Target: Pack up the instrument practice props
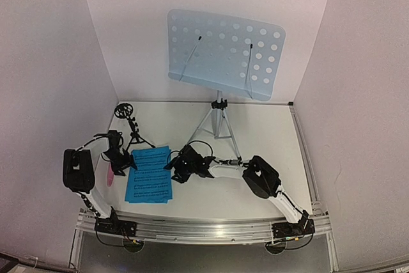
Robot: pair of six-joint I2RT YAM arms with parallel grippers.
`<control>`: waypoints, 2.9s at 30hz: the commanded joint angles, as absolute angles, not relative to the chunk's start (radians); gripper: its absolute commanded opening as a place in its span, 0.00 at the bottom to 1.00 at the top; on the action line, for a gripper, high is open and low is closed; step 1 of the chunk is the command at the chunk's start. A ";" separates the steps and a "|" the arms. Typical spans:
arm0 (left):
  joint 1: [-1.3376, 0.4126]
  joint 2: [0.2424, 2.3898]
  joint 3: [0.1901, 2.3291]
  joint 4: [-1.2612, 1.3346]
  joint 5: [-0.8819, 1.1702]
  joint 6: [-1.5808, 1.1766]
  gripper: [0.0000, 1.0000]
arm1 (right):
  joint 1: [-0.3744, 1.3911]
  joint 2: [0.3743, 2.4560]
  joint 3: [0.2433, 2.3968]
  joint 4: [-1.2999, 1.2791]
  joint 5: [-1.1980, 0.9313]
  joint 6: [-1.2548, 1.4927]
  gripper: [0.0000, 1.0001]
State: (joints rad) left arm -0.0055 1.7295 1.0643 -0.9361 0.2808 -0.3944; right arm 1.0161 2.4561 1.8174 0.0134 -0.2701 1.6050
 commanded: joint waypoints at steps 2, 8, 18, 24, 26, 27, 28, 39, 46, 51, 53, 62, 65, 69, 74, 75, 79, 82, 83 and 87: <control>-0.005 1.635 1.003 -0.910 0.258 -0.431 0.73 | 1.020 2.387 1.872 -0.284 -0.340 1.386 0.74; -0.005 1.497 0.874 -0.868 0.299 -0.513 0.73 | 1.046 2.397 1.937 -0.440 -0.361 1.286 0.75; -0.005 1.444 0.794 -0.854 0.304 -0.556 0.73 | 1.127 2.487 2.037 -0.529 -0.419 1.215 0.72; -0.005 1.450 0.748 -0.798 0.306 -0.566 0.73 | 1.136 2.474 2.016 -0.529 -0.379 1.211 0.72; -0.005 1.450 0.733 -0.774 0.306 -0.566 0.73 | 1.140 2.476 2.023 -0.531 -0.371 1.203 0.71; -0.005 1.449 0.725 -0.760 0.308 -0.567 0.73 | 1.141 2.478 2.028 -0.531 -0.370 1.201 0.71; -0.005 1.448 0.718 -0.752 0.311 -0.570 0.73 | 1.141 2.480 2.031 -0.532 -0.368 1.198 0.71; -0.005 1.454 0.773 -0.834 0.278 -0.559 0.72 | 1.142 2.539 2.165 -0.718 -0.243 1.070 0.71; -0.005 1.463 0.759 -0.820 0.246 -0.564 0.72 | 1.145 2.571 2.228 -0.721 -0.241 1.048 0.69; -0.005 1.465 0.773 -0.841 0.214 -0.558 0.72 | 1.145 2.568 2.237 -0.721 -0.221 1.032 0.69; -0.005 1.465 0.770 -0.834 0.223 -0.559 0.72 | 1.146 2.588 2.256 -0.721 -0.231 1.023 0.69; -0.026 1.480 0.731 -0.772 0.246 -0.566 0.73 | 1.152 2.640 2.322 -0.719 -0.273 1.011 0.68; -0.029 1.485 0.727 -0.768 0.250 -0.567 0.73 | 1.153 2.624 2.306 -0.718 -0.257 1.013 0.68; -0.038 1.495 0.726 -0.763 0.257 -0.568 0.72 | 1.158 2.628 2.316 -0.720 -0.265 1.016 0.67; -0.040 1.496 0.725 -0.762 0.277 -0.567 0.72 | 1.168 2.624 2.319 -0.724 -0.269 1.023 0.67; -0.040 1.496 0.725 -0.763 0.288 -0.567 0.72 | 1.170 2.621 2.319 -0.725 -0.268 1.023 0.66; -0.040 1.496 0.718 -0.753 0.316 -0.569 0.72 | 1.178 2.631 2.336 -0.731 -0.275 1.022 0.66; -0.040 1.496 0.716 -0.752 0.314 -0.570 0.72 | 1.186 2.661 2.384 -0.739 -0.300 1.016 0.66; -0.040 1.496 0.715 -0.752 0.312 -0.570 0.72 | 1.188 2.668 2.398 -0.745 -0.304 1.014 0.66; -0.040 1.497 0.713 -0.750 0.310 -0.569 0.72 | 1.191 2.647 2.388 -0.762 -0.284 1.006 0.66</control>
State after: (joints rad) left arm -0.0341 1.4906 0.7280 -0.7738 0.2879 -0.5587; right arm 1.1734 2.6389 2.3690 -0.7221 -0.2794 1.0238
